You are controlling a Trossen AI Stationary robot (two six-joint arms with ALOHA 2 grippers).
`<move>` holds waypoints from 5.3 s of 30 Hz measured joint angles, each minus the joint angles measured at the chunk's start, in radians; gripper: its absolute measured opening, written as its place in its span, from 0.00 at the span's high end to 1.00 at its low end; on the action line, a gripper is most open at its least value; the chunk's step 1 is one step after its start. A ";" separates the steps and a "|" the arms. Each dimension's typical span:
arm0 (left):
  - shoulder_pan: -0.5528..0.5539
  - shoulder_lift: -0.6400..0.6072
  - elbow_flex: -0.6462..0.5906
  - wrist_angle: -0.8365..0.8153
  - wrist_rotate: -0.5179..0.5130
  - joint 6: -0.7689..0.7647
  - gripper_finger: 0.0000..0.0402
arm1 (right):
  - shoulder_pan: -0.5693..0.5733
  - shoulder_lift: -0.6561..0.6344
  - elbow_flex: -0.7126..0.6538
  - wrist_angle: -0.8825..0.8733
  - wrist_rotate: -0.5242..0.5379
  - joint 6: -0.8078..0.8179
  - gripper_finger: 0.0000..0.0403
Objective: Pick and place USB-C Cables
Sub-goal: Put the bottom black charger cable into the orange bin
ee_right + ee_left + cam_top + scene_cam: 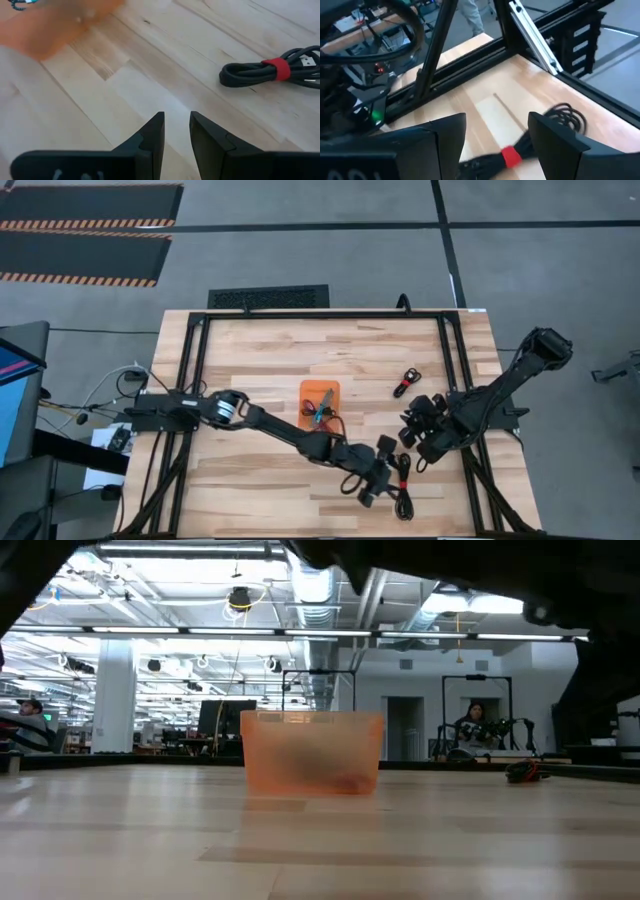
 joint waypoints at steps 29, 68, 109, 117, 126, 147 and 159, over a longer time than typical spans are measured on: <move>0.077 0.128 0.125 -0.102 -0.057 -0.024 0.49 | 0.058 -0.002 0.089 -0.299 0.139 0.088 0.71; 0.072 0.192 0.111 -0.063 -0.056 -0.019 0.51 | 0.137 -0.002 0.126 -0.263 0.209 0.087 0.71; -0.060 -0.241 0.156 -0.819 -0.616 0.054 1.00 | 0.137 0.027 0.105 -0.289 0.182 0.123 0.71; -0.057 -0.398 0.155 -1.347 -0.699 -0.202 1.00 | 0.128 0.129 0.104 -0.282 0.142 0.146 0.71; 0.019 -0.467 0.155 -1.595 -0.710 -0.246 1.00 | 0.088 0.197 0.104 -0.265 0.097 0.150 0.71; 0.320 -0.464 -0.060 -1.364 -0.264 0.063 1.00 | 0.085 0.196 0.104 -0.238 0.095 0.138 0.71; 0.399 -0.464 -0.253 -1.174 -0.110 -0.003 0.81 | -0.006 0.196 0.104 -0.250 0.099 0.103 0.64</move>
